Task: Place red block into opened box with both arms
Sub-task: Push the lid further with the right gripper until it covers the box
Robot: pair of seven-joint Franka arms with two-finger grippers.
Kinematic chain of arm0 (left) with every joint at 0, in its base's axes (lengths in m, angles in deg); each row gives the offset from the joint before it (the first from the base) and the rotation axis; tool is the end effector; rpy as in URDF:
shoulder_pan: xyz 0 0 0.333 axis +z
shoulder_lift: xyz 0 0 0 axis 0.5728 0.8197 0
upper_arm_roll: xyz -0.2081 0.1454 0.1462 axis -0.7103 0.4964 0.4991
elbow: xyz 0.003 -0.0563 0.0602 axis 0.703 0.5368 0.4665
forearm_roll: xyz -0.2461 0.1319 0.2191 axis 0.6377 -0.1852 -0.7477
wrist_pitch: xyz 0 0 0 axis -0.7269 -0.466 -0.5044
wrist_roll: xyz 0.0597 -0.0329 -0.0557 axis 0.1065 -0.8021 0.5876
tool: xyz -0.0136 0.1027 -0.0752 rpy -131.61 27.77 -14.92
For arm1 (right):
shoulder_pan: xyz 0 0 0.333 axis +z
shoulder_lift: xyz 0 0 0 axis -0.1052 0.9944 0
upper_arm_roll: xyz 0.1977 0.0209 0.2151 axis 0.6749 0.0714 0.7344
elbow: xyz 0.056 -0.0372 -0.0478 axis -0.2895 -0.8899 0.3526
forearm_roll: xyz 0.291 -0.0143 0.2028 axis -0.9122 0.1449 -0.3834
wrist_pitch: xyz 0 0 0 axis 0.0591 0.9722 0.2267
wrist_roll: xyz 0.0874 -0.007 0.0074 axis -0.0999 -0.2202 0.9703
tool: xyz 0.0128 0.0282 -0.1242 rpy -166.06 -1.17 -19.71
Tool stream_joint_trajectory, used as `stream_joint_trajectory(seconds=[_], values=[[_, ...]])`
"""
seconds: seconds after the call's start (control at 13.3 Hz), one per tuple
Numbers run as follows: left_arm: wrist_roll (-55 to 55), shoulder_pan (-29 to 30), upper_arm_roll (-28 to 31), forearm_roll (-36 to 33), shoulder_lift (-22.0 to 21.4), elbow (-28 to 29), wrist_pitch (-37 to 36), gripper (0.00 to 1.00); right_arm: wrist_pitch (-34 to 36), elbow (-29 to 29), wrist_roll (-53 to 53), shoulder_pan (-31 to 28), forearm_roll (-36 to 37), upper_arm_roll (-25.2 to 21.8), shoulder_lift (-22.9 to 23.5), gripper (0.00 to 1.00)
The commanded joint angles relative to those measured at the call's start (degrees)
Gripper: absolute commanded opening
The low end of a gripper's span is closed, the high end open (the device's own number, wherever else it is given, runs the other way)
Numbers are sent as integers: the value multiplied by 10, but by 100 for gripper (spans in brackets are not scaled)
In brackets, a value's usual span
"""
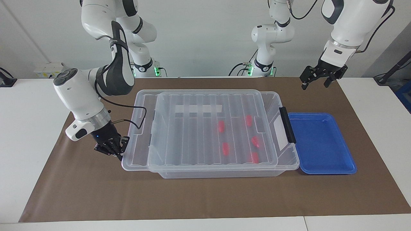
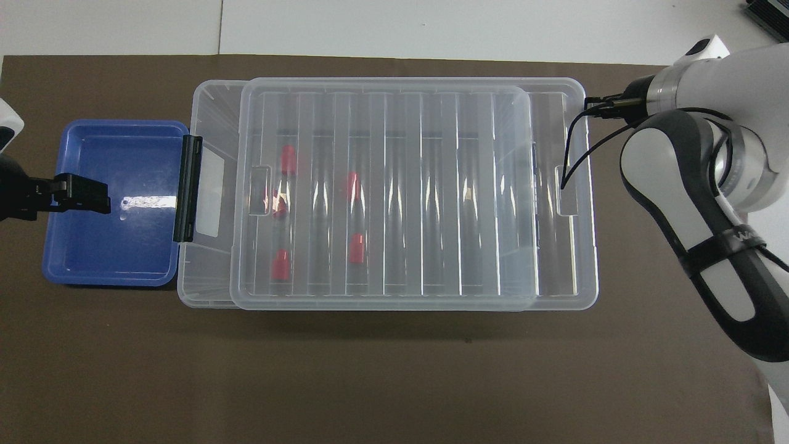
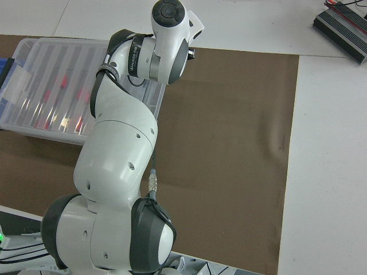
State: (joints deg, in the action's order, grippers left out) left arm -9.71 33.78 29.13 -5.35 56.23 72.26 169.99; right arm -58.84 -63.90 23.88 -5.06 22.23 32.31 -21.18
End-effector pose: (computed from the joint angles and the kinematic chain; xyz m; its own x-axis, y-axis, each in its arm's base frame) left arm 0.4992 -0.0400 0.5762 0.9992 0.0338 0.0202 0.0340 -0.9994 -0.0113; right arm 0.6569 0.0314 0.4222 0.9493 0.0102 0.3143 0.0740 -0.9786 -0.1918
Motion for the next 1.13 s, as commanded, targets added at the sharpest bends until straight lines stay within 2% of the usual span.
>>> stream_joint_trajectory(seconds=[0.0,0.38,1.06], values=[[-6,-8,8,8,-10,8,10,100,8,-10,-14,0,-3,5,-11,0],[-7,-8,8,8,-9,8,10,100,6,-10,-55,29,-3,4,-11,0],[-6,-8,8,8,-9,8,12,100,4,-11,-75,43,-3,5,-11,0]])
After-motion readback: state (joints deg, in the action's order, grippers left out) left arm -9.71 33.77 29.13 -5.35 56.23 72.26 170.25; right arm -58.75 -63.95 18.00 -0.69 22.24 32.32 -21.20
